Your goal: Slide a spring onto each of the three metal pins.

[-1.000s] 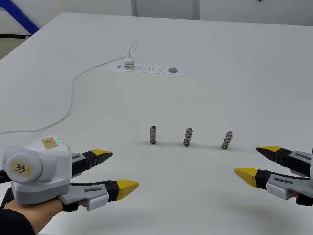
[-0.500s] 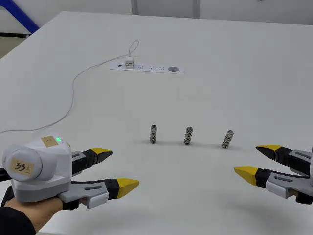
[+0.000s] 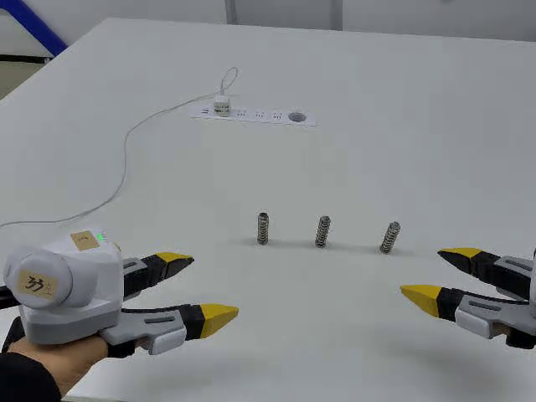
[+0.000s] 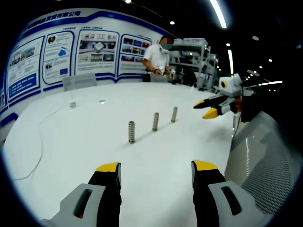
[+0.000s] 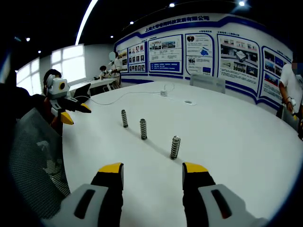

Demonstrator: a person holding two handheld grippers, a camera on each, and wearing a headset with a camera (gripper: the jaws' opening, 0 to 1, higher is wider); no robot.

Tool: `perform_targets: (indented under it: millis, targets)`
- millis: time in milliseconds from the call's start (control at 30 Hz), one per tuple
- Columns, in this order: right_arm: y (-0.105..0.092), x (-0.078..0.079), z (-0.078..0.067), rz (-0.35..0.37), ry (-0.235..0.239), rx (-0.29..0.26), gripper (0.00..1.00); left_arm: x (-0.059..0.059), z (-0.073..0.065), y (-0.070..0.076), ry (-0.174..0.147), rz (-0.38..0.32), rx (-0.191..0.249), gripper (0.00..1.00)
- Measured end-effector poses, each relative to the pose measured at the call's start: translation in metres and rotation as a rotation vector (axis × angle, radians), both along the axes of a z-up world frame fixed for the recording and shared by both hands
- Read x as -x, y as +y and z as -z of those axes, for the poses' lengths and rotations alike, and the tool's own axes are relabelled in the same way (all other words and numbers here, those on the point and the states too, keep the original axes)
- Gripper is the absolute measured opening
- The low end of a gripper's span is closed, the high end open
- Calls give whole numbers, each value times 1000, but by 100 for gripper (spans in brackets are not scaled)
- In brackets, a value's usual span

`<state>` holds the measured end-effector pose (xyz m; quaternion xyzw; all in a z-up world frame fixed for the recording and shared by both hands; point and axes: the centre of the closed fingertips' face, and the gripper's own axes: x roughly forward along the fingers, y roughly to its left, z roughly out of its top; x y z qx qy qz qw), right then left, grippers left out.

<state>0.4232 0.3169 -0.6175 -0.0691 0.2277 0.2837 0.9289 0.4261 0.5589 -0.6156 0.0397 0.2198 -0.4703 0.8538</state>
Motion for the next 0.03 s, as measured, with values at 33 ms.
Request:
perform_targets:
  millis: [33]
  targets:
    - [0, 0, 0, 0, 0, 0, 51, 0, 0, 0, 0, 0, -1, 61]
